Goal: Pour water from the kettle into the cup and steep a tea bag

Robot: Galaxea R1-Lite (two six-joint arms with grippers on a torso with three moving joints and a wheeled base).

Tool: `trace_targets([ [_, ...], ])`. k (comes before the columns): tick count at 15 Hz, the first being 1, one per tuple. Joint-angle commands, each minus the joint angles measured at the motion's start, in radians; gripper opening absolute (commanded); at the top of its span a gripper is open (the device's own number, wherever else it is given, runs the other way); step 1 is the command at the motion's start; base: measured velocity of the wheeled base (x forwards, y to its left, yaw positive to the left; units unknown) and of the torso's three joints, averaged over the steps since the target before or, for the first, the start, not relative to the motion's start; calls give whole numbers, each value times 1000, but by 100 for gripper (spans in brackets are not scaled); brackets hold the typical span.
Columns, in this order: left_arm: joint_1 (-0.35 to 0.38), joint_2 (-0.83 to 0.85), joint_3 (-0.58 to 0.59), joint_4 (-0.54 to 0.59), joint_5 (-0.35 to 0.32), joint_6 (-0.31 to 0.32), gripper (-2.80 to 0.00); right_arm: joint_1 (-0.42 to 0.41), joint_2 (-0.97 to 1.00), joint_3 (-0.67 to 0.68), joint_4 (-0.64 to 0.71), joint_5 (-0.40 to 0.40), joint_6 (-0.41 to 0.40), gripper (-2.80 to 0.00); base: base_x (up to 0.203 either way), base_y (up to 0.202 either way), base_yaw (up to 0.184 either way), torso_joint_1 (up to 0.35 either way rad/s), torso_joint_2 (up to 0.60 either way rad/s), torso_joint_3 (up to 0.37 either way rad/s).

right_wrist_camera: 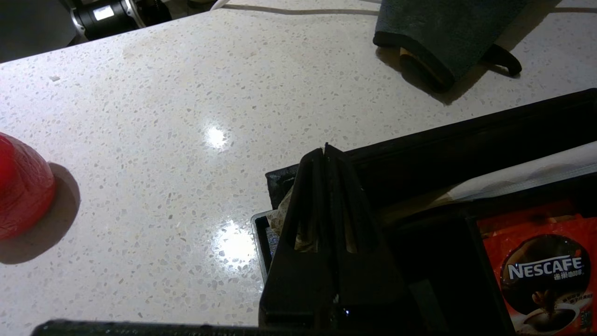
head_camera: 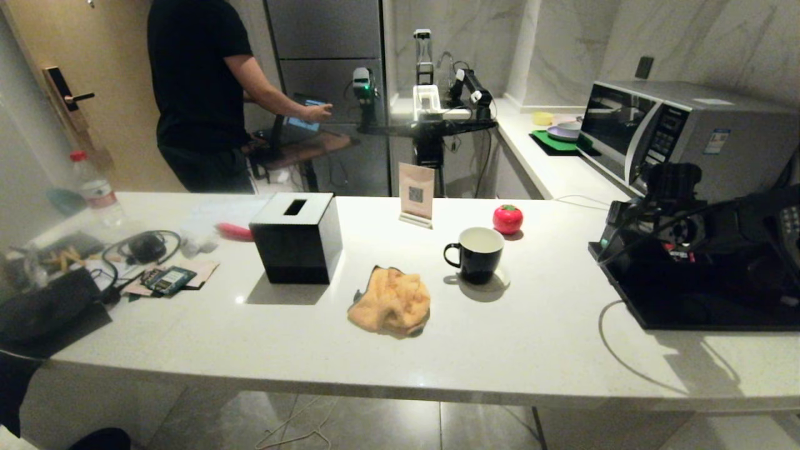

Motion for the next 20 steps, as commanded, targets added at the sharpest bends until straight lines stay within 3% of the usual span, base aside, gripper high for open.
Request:
trace_targets([
  [1,0,1,0,0,1,-1,-280,1,-4,-2,-4,-1,1,-280,0,0,0,0,0,0],
  [20,0,1,0,0,1,-1,-280,16,-149,12,2,-2,-2,-280,0,0,0,0,0,0],
])
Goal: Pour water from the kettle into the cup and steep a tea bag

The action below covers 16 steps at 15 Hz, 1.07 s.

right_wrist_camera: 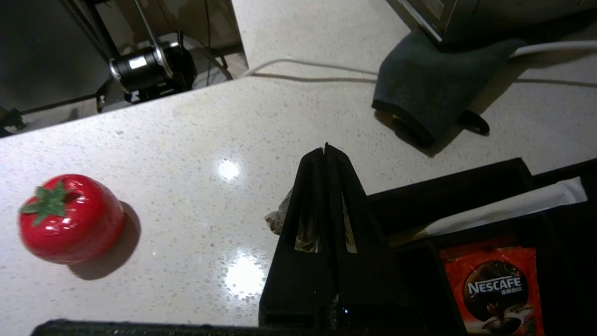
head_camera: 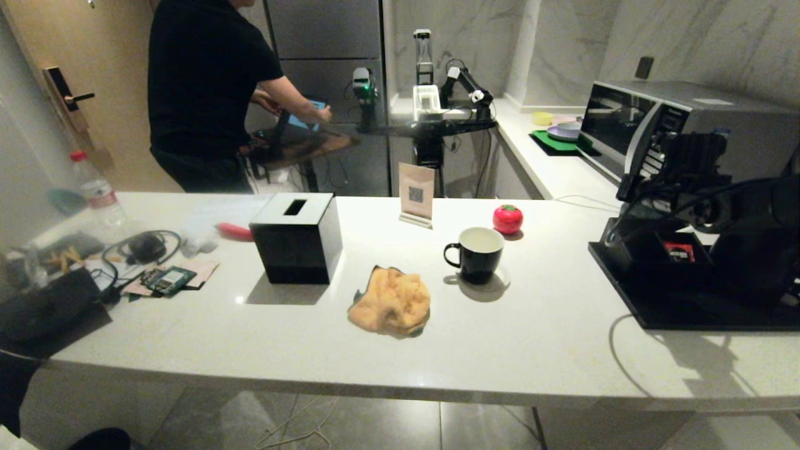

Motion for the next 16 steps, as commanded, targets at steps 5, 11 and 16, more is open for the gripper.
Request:
trace_targets([
  [5,0,1,0,0,0,0,-280,21,-116,41,-7,1,1,-280,0,0,0,0,0,0],
  [11,0,1,0,0,0,0,-280,76,-233,85,-7,6,2,-280,0,0,0,0,0,0],
  [16,0,1,0,0,0,0,-280,176,-332,135,-10,11,4,-280,0,0,0,0,0,0],
])
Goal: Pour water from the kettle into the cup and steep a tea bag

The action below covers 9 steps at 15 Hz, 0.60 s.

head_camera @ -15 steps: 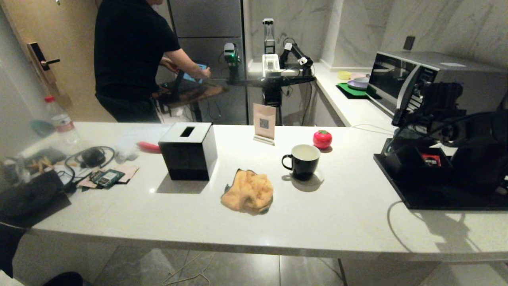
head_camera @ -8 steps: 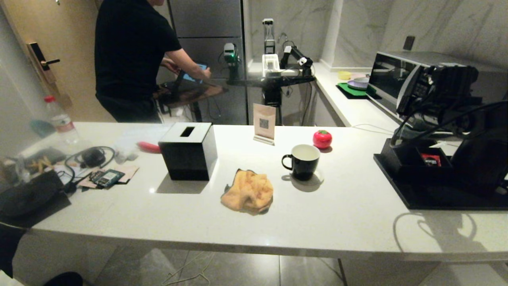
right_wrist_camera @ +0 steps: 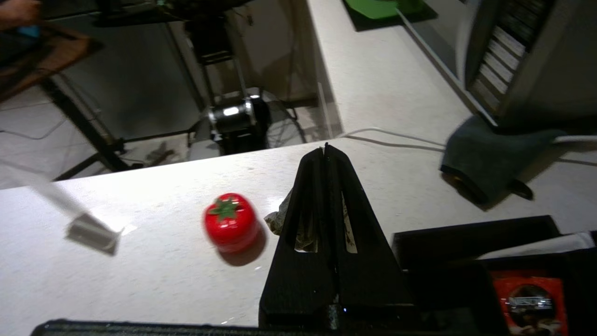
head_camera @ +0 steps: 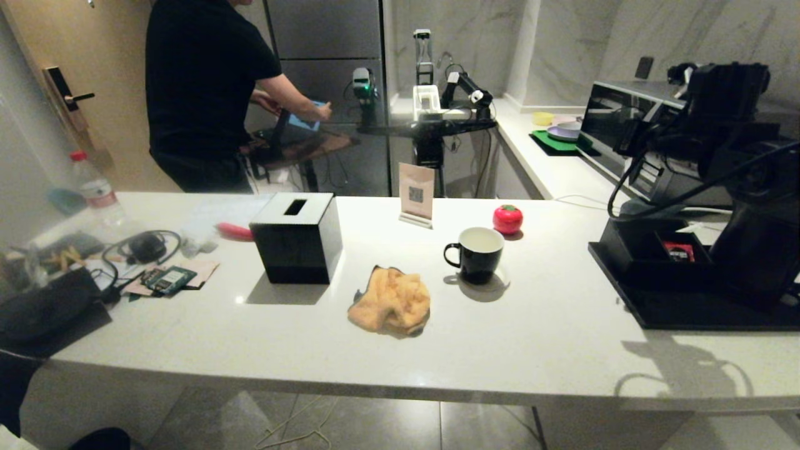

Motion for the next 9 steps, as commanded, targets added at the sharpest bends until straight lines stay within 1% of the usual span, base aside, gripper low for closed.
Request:
trace_targets([
  [1,0,1,0,0,0,0,-280,42,-64,20,-3,5,1,-280,0,0,0,0,0,0],
  [5,0,1,0,0,0,0,-280,87,-131,26,1,61,0,-280,0,0,0,0,0,0],
  [9,0,1,0,0,0,0,-280,159,-200,41,8,125,-4,-280,0,0,0,0,0,0],
])
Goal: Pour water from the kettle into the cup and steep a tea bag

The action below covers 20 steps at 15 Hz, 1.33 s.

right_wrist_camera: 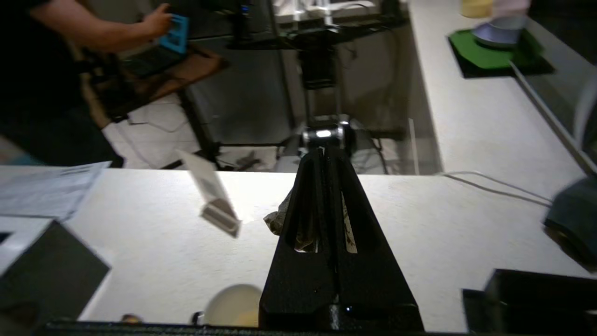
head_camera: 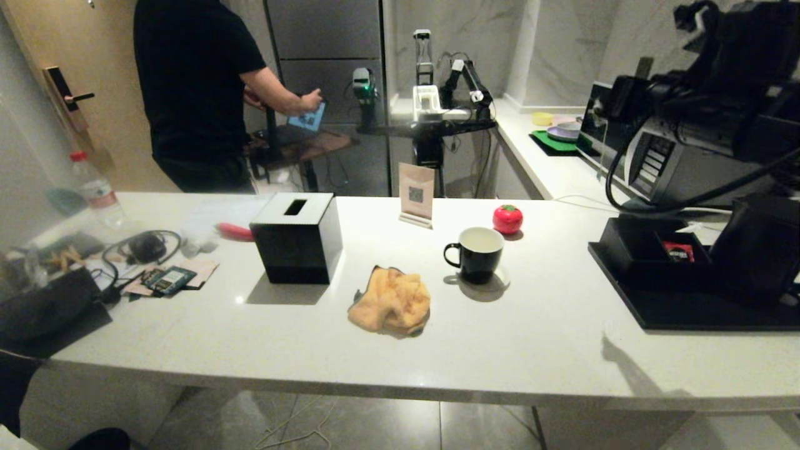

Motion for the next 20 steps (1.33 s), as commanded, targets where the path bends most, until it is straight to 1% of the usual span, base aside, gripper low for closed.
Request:
trace_targets([
  [1,0,1,0,0,0,0,-280,41,-55,19,-1,6,0,-280,0,0,0,0,0,0],
  [3,0,1,0,0,0,0,-280,78,-92,65,-4,8,-10,-280,0,0,0,0,0,0],
  [6,0,1,0,3,-2,-2,-280,150,-159,172,-10,8,-16,-280,0,0,0,0,0,0],
  [9,0,1,-1,4,-4,-2,-280,253,-209,269,-12,7,-34,-280,0,0,0,0,0,0],
  [13,0,1,-4,17,-20,1,-280,391,-187,281,-13,3,-57,-280,0,0,0,0,0,0],
  [14,0,1,-4,17,-20,1,-280,417,-172,276,-14,4,-85,-280,0,0,0,0,0,0],
  [16,0,1,-6,20,-20,1,-280,462,-146,271,-23,5,-130,-280,0,0,0,0,0,0],
  [19,0,1,-10,27,-20,9,-280,522,-131,274,-69,5,-135,-280,0,0,0,0,0,0],
  [20,0,1,-20,41,-24,24,-280,534,-131,275,-70,4,-136,-280,0,0,0,0,0,0],
])
